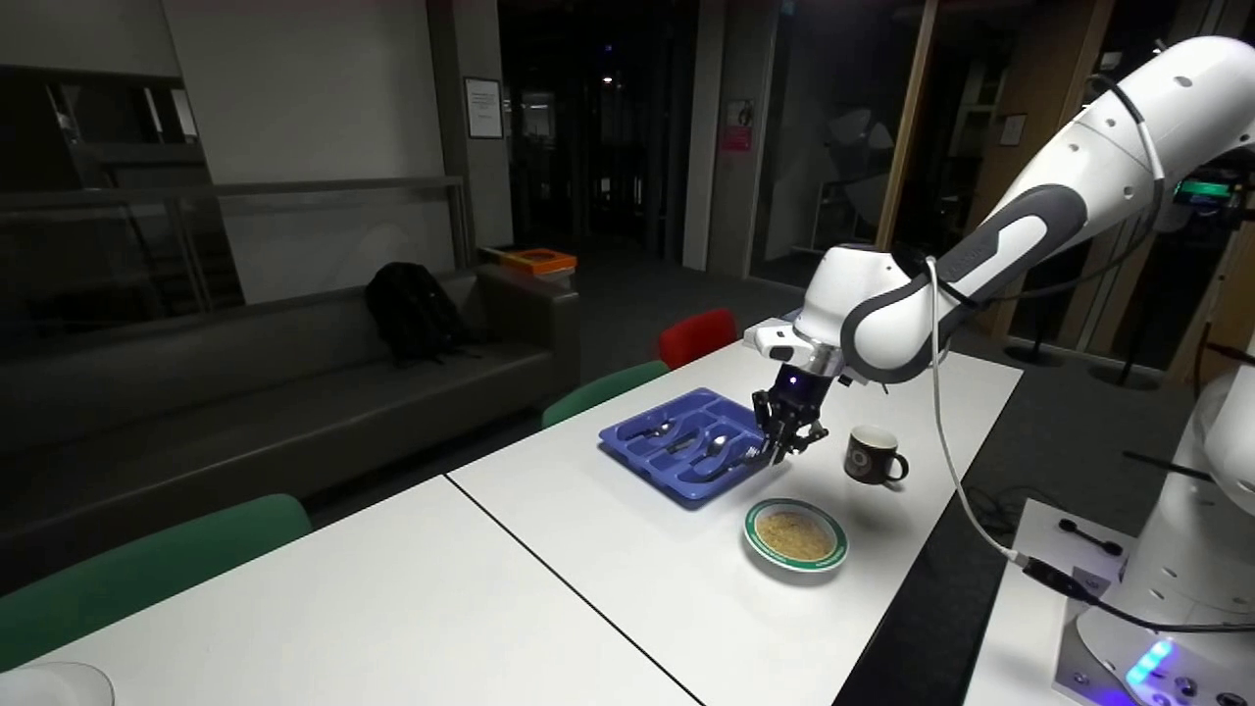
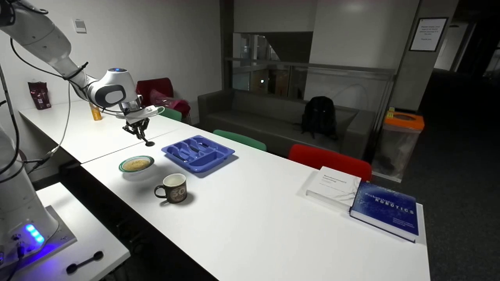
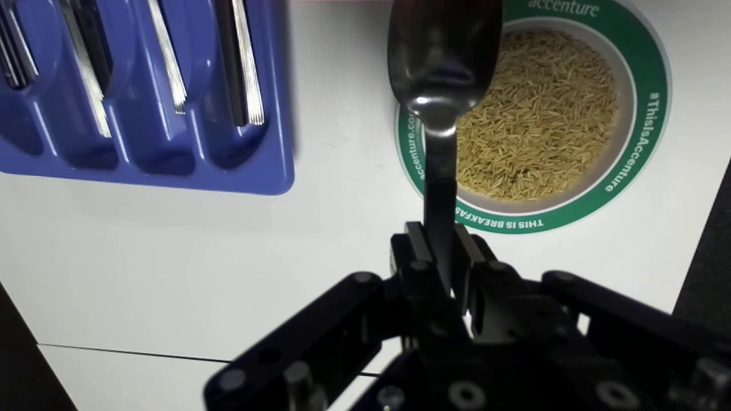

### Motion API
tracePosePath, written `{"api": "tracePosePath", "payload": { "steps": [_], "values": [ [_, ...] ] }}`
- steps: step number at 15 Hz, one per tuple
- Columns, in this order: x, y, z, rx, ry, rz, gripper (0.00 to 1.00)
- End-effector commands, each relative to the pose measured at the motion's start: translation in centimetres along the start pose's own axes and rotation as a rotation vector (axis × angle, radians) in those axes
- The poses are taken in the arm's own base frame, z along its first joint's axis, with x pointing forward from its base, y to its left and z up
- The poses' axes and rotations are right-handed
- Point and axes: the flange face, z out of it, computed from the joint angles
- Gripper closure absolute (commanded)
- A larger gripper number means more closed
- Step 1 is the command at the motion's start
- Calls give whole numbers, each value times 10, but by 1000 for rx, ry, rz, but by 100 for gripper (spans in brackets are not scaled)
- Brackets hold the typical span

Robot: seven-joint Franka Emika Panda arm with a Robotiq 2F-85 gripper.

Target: Pick up a silver spoon from the blue tray, use the spoon to scoop up some contents from the bowl, place the contents back in the bowl, put the silver spoon back on the blue tray

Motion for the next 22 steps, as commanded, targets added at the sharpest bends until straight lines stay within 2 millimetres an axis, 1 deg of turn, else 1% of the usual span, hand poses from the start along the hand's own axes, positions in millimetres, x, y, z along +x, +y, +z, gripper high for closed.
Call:
{"api": "tracePosePath", "payload": {
  "steps": [1, 4, 7, 8, 9, 11, 14, 15, 18, 22],
  "values": [
    [7, 37, -21, 7, -58, 9, 97],
    [14, 60, -28, 33, -93, -7, 97],
    [20, 77, -25, 82, -86, -28, 97],
    [16, 61, -28, 58, -82, -16, 97],
    [17, 64, -26, 64, -81, -15, 87],
    [17, 62, -22, 72, -82, -16, 87],
    [18, 62, -21, 73, -82, -17, 87],
    [18, 62, -21, 73, -82, -18, 97],
    [29, 77, -23, 74, -69, -25, 97],
    [45, 111, -28, 84, -83, -68, 97]
  ]
}}
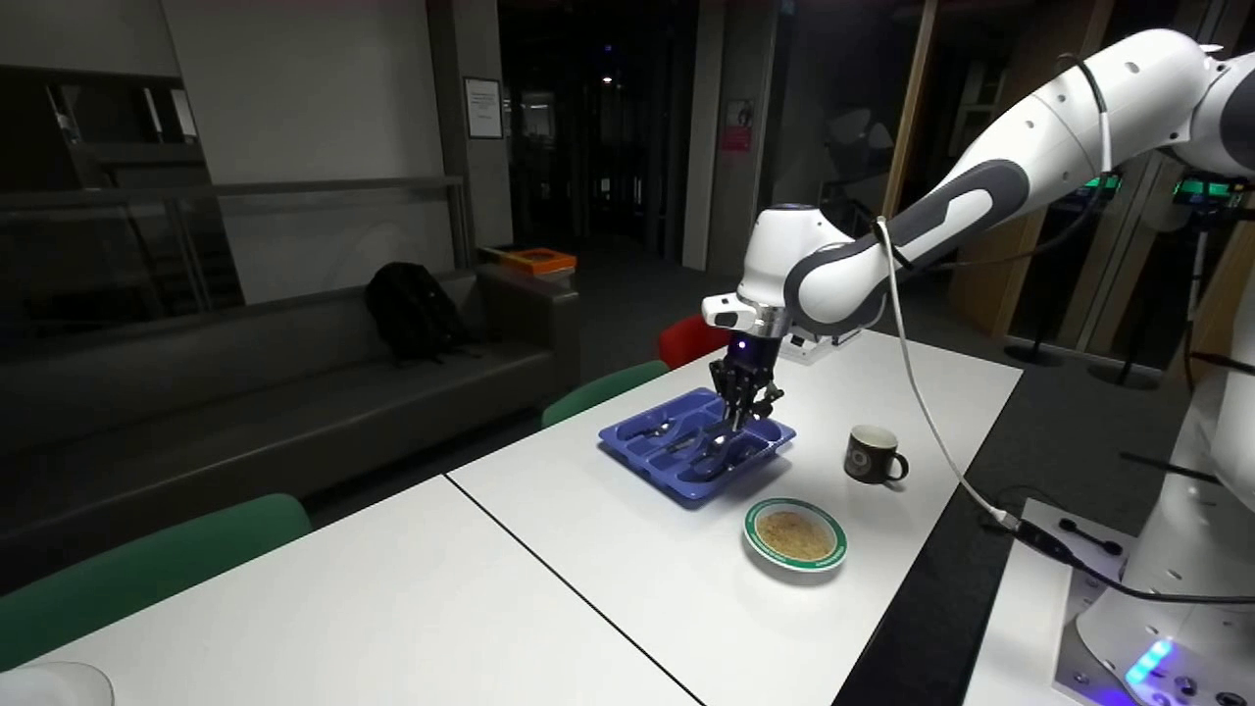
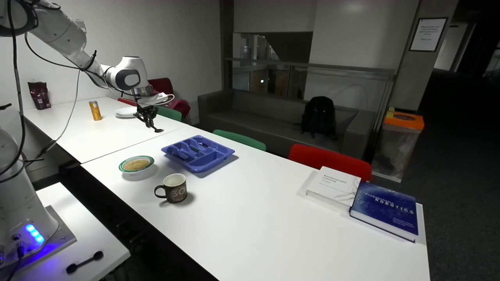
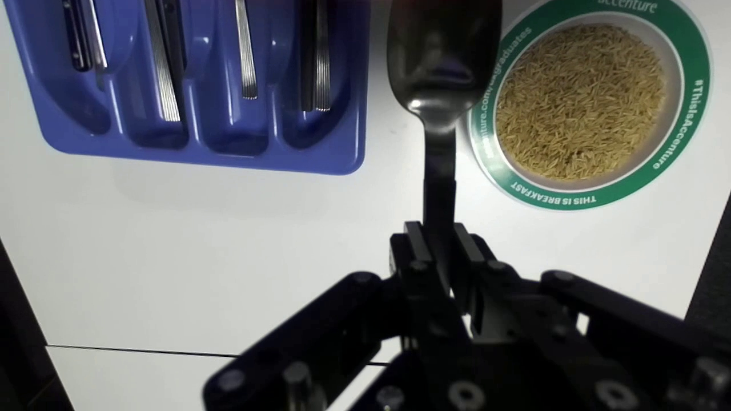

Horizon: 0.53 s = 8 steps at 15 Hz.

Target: Pick up a silver spoon from the blue tray, use the spoon to scoop up some contents from the bowl, place the contents back in the bowl, put the silver spoon back on the blue tray

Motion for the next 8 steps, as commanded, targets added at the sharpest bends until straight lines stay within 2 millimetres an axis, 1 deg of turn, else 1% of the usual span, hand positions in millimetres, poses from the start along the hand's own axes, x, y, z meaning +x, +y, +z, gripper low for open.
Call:
{"api": "tracePosePath", "payload": {
  "steps": [1, 5, 8],
  "values": [
    [12, 40, -11, 22, -20, -44, 97],
    [11, 68, -11, 45, -32, -100, 97],
    [4, 87, -4, 48, -34, -152, 97]
  ]
}}
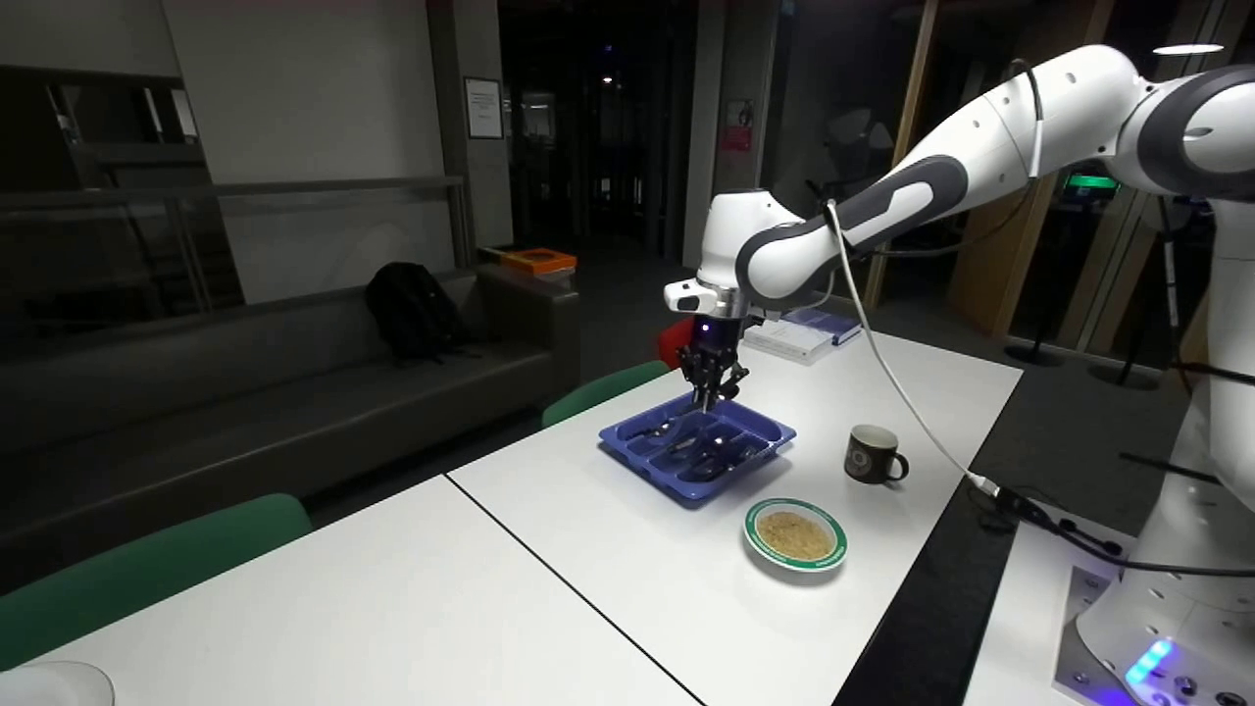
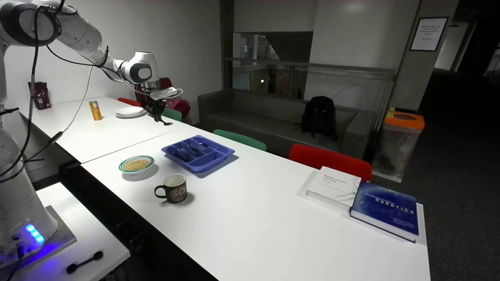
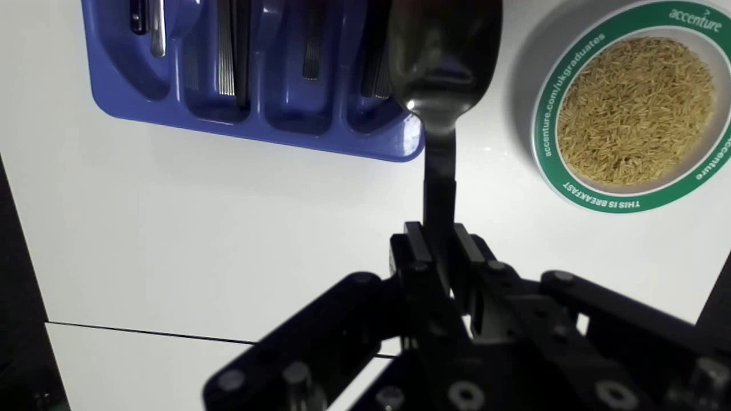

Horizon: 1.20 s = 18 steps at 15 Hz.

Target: Pick up a silver spoon from the blue tray, use the spoon to scoop up some contents from the bowl, place the contents back in the bowl, put the silver spoon back on the blue tray

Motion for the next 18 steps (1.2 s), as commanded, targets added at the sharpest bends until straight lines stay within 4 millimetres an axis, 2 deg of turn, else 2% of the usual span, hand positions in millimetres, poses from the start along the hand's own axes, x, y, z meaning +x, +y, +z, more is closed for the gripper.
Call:
{"api": "tracePosePath", "payload": {
  "steps": [1, 9, 12, 18],
  "values": [
    [-14, 29, 3, 8, -16, -67, 97],
    [-50, 53, 37, 7, 10, -115, 97],
    [-62, 57, 50, 5, 12, -125, 97],
    [-79, 59, 74, -45, 54, -31, 97]
  ]
}}
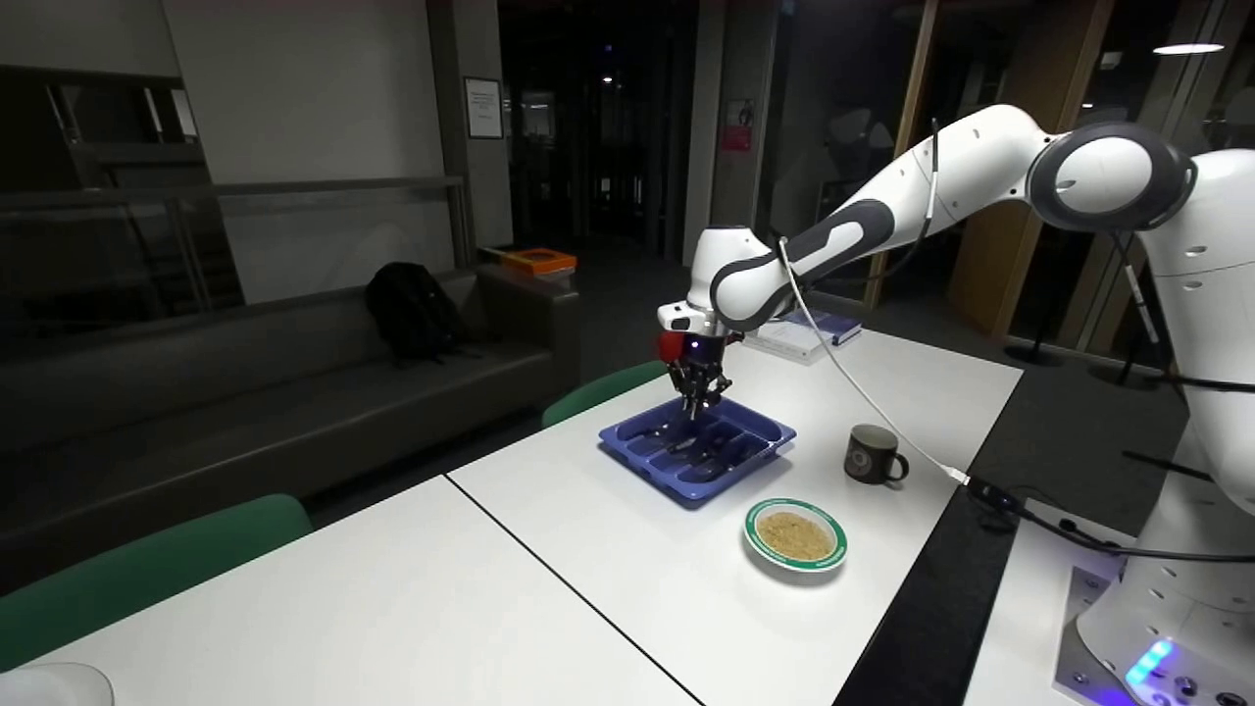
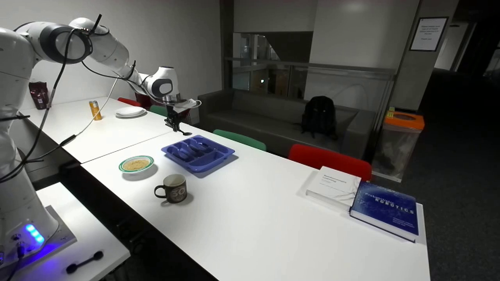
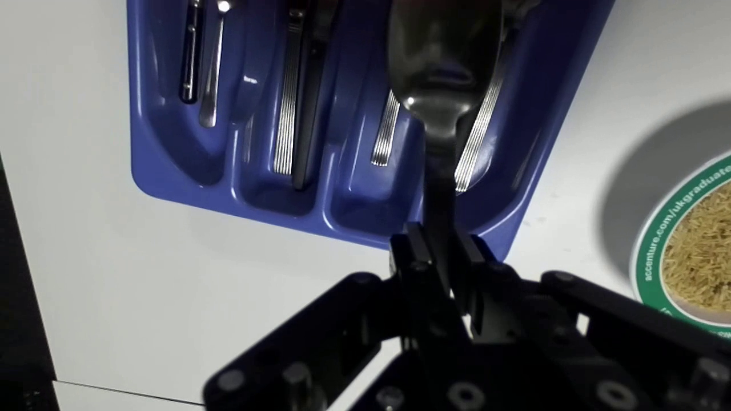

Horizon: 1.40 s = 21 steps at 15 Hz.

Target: Pick up a silver spoon from the blue tray, use the spoon to scoop up some contents from the bowl, place the contents back in the bowl, put the silver spoon back on the blue tray

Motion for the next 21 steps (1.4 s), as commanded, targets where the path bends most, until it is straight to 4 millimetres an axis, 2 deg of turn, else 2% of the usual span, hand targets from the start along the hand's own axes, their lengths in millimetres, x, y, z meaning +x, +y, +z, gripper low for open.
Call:
{"api": "tracePosePath", "payload": {
  "steps": [1, 10, 13, 14, 17, 18, 21],
  "values": [
    [-12, 4, 8, -44, 29, 37, 97],
    [-37, -1, 39, -35, 77, 131, 97],
    [-37, -5, 35, -45, 119, 166, 97],
    [-36, -3, 44, -5, 84, 145, 87],
    [-35, -2, 43, -12, 101, 158, 87],
    [-34, -1, 43, -16, 95, 168, 97],
    [-36, 0, 51, 3, 79, 186, 97]
  ]
}}
